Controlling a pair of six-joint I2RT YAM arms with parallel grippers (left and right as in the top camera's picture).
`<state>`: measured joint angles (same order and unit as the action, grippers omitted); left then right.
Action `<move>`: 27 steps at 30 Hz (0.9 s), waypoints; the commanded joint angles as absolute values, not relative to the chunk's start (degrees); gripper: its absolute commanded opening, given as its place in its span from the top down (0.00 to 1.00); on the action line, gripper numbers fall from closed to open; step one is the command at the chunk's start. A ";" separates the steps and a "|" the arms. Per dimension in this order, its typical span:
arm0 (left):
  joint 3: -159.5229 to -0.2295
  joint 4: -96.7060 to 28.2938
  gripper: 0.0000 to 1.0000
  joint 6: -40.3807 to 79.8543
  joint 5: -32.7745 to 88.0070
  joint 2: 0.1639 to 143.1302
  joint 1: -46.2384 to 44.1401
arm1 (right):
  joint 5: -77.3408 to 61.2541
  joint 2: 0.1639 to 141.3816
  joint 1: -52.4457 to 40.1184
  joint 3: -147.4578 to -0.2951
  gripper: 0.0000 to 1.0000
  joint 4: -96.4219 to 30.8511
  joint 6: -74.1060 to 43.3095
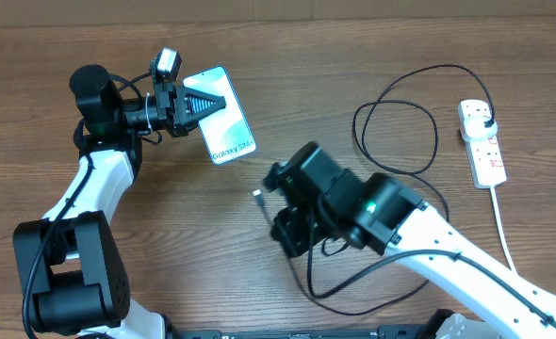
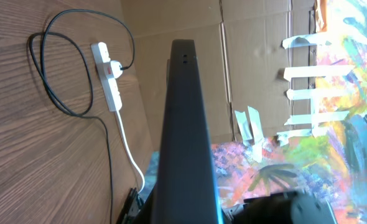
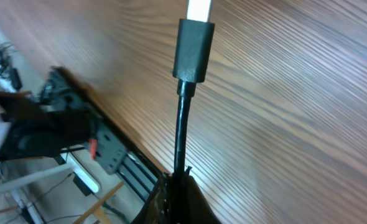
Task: Plug charger to phone and switch on socket
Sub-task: 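Align the USB-C plug under the phone's bottom port with the right gripper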
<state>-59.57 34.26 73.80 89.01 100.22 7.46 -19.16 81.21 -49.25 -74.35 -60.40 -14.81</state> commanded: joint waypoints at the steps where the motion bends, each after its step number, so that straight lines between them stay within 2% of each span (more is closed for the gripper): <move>1: -60.86 34.39 0.96 74.08 90.35 100.03 7.05 | -17.89 80.79 -51.64 -75.18 0.96 -57.76 -16.62; 14: -60.86 34.35 0.96 73.25 90.52 100.03 6.35 | -11.94 80.79 -52.01 -75.18 0.96 -49.60 -18.17; 27: -60.86 34.37 0.96 73.25 90.52 100.03 5.54 | -3.97 81.45 -52.01 -75.18 0.96 -48.93 -18.22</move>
<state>-59.57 34.15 73.73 89.21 100.22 5.69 -7.29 81.23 -51.90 -74.35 -49.43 -18.02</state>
